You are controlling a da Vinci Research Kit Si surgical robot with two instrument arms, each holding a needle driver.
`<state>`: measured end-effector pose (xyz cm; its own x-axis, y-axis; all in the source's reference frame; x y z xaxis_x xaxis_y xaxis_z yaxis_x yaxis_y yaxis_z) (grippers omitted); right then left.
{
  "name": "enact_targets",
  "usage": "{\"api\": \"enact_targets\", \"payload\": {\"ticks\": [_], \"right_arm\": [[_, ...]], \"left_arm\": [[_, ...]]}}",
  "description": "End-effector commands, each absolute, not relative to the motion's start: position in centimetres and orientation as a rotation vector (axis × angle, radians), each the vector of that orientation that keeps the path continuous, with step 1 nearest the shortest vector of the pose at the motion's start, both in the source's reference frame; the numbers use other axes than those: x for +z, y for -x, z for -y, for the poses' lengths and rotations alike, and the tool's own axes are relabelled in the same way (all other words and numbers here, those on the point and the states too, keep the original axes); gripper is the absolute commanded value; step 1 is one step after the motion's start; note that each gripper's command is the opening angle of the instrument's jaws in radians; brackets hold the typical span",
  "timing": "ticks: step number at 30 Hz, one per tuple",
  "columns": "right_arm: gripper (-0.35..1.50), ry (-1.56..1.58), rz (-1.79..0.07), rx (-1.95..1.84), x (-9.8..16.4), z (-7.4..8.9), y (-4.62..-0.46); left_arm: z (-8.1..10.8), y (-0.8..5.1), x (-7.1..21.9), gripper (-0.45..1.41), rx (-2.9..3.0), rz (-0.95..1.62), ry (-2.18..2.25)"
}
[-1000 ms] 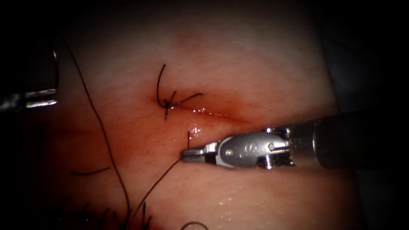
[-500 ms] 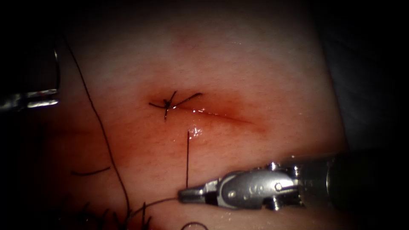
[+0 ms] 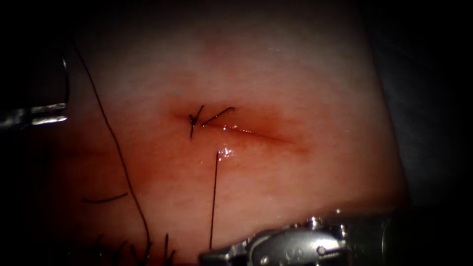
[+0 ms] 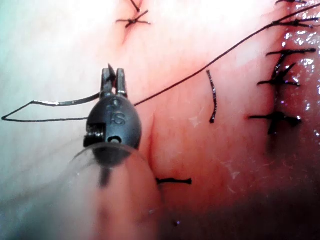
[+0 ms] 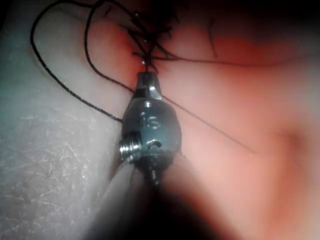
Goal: Wound Closure
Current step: With the right hand pull the suture through the tissue until a tail remains, then grasp tail end of the suture with the right grasper to adjust it.
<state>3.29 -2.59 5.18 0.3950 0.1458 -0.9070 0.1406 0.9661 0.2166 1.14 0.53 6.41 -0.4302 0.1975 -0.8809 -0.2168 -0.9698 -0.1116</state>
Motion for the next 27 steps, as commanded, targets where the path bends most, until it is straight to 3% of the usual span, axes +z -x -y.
{"api": "enact_targets", "payload": {"ticks": [1,4,5,6,7,11,16,17,27], "right_arm": [[-0.35,-0.279,-1.17,0.002,5.2,2.6,-3.36],[-0.3,-0.28,-1.17,0.005,5.2,2.6,-3.35],[0.19,-0.281,-1.169,0.007,5.2,2.6,-3.34],[1.15,-0.256,-1.188,-0.008,5.3,2.5,-3.29],[1.23,-0.25,-1.195,-0.012,5.3,2.5,-3.25],[1.36,-0.222,-1.185,-0.017,5.3,2.2,-2.9],[1.38,-0.216,-1.191,-0.009,5.2,1.9,-2.54],[1.48,-0.208,-1.181,-0.009,5.2,1.8,-2.4],[1.5,-0.228,-1.192,-0.027,4.7,1.8,-1.68]], "left_arm": [[-0.5,-1.09,6.5,-0.45,2.467,-0.027,1.518],[-0.5,-1.09,6.5,-0.45,2.467,-0.028,1.517],[-0.5,-1.08,6.5,-0.45,2.468,-0.03,1.514],[-0.5,-1.08,6.5,-0.45,2.468,-0.03,1.513],[-0.5,-1.08,6.5,-0.45,2.468,-0.03,1.514],[-0.5,-1.08,6.5,-0.45,2.468,-0.03,1.514],[-0.5,-1.08,6.5,-0.45,2.468,-0.03,1.514],[-0.5,-1.09,6.5,-0.45,2.468,-0.03,1.514],[-0.5,-1.09,6.5,-0.45,2.468,-0.029,1.515]]}}
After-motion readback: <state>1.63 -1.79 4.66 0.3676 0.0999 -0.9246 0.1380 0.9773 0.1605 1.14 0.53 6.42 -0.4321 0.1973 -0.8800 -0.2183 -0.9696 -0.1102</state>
